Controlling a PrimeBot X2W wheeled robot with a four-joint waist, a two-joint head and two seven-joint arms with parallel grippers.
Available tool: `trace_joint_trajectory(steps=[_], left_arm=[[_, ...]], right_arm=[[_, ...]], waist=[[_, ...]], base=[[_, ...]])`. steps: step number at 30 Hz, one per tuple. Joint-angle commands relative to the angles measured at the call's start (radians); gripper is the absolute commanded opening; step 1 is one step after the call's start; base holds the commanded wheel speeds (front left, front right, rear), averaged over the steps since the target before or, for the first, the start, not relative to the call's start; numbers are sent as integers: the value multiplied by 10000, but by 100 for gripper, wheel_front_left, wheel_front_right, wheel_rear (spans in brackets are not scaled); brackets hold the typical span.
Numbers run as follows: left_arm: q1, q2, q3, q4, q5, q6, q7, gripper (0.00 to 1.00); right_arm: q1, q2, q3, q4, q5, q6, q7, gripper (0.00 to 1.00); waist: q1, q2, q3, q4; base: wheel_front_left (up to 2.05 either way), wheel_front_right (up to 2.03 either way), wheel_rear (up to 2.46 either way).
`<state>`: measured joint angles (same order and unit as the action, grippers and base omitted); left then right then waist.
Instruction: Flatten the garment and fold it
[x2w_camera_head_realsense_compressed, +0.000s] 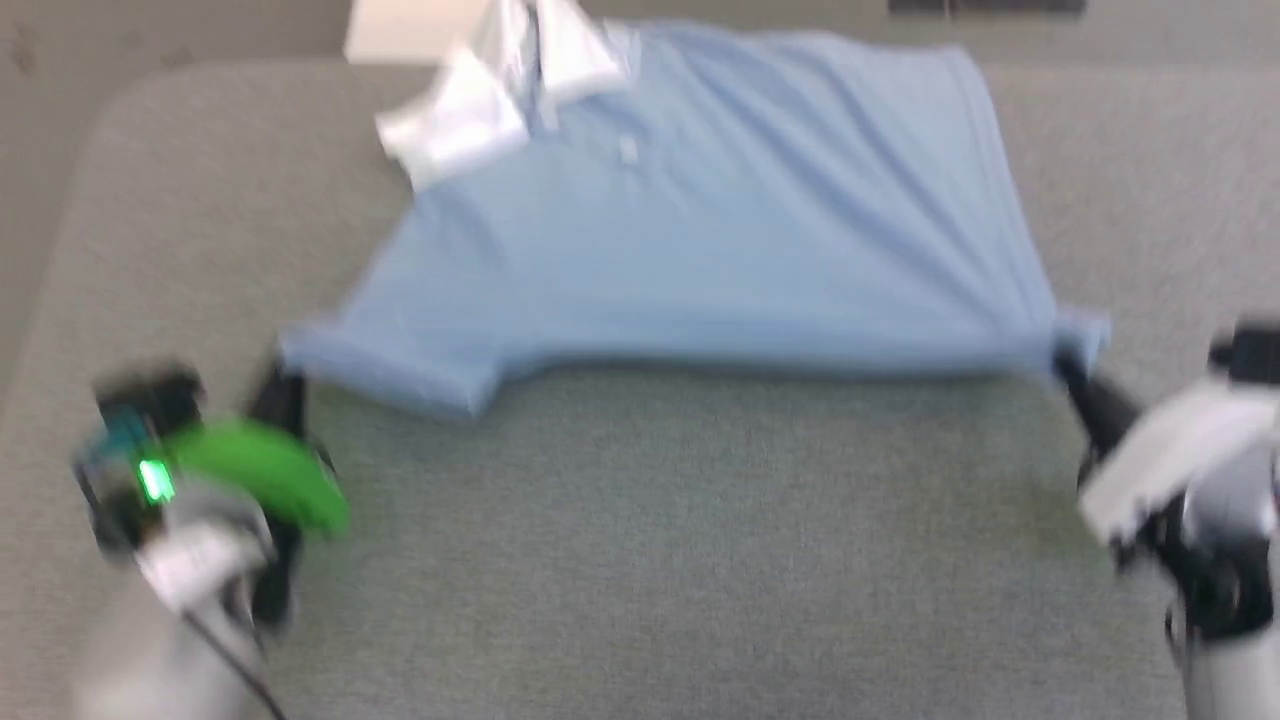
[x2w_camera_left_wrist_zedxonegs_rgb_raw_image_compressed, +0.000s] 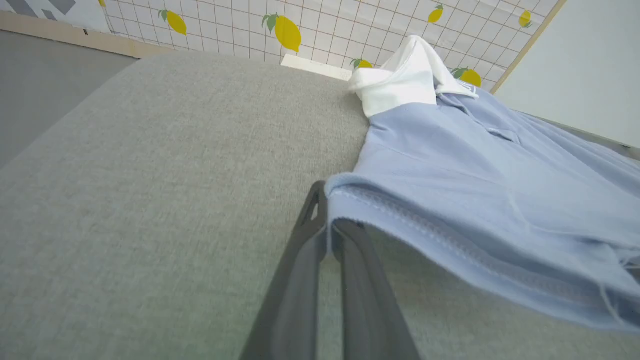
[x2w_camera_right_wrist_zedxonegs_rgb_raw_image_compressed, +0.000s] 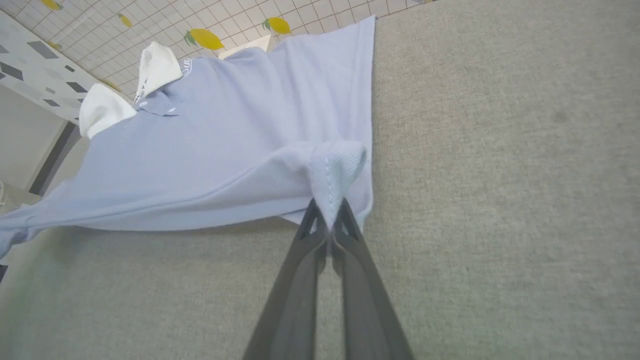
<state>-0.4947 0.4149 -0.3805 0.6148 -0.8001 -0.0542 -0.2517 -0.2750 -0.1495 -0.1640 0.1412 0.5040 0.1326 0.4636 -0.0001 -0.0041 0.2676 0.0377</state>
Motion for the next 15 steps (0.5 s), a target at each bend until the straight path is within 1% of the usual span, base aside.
trace_joint_trajectory(steps=[1, 5, 8, 9, 15], left_arm=[[771, -43, 74, -256, -246, 271, 19, 0], [2793, -96, 66, -976, -772, 898, 679, 0], [4035, 12, 84, -1459, -1204, 1323, 1383, 0], [4454, 88, 85, -1672, -1331, 1543, 1679, 0], [6412, 471, 110, -2970, -2267, 2688, 3618, 0]], right_arm=[[618, -45, -14, -109, 117, -19, -160, 0], [1964, -205, 216, -222, 118, -19, -337, 0], [2724, -387, 341, -279, 109, -19, -346, 0], [3014, -483, 387, -329, 102, -19, -301, 0], [4317, -926, 406, -615, 315, -19, 482, 0]], waist=[[1, 41, -1713, 364], [1, 41, -2104, 274], [1, 41, -2356, 232], [1, 41, -2461, 231], [1, 41, -2829, 183]], base=[[0, 0, 0], [0, 0, 0], [0, 0, 0], [0, 0, 0], [0, 0, 0]])
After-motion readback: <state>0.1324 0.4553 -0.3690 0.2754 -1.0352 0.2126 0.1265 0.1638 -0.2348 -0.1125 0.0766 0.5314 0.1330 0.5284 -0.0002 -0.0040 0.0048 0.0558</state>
